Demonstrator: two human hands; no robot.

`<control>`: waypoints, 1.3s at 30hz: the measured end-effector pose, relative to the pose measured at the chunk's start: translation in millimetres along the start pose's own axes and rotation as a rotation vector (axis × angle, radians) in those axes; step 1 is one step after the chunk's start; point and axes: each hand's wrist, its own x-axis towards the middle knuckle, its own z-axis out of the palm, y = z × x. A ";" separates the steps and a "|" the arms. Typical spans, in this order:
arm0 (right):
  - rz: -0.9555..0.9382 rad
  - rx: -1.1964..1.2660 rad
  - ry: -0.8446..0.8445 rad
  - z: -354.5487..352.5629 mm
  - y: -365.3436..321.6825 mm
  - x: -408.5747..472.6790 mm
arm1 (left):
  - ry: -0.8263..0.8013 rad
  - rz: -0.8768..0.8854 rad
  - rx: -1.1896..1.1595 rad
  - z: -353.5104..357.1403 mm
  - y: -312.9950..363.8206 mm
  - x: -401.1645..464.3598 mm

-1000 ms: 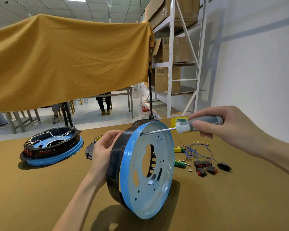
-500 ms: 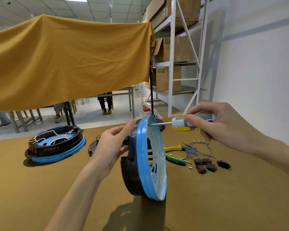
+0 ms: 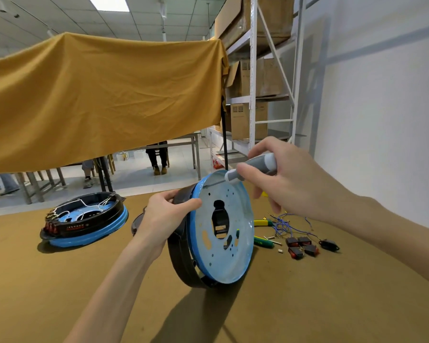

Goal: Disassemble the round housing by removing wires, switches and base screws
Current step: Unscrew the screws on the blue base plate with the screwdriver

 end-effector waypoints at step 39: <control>0.096 -0.162 -0.043 -5.9 13.4 4.2 | 0.015 0.110 -0.039 1.0 -11.4 7.5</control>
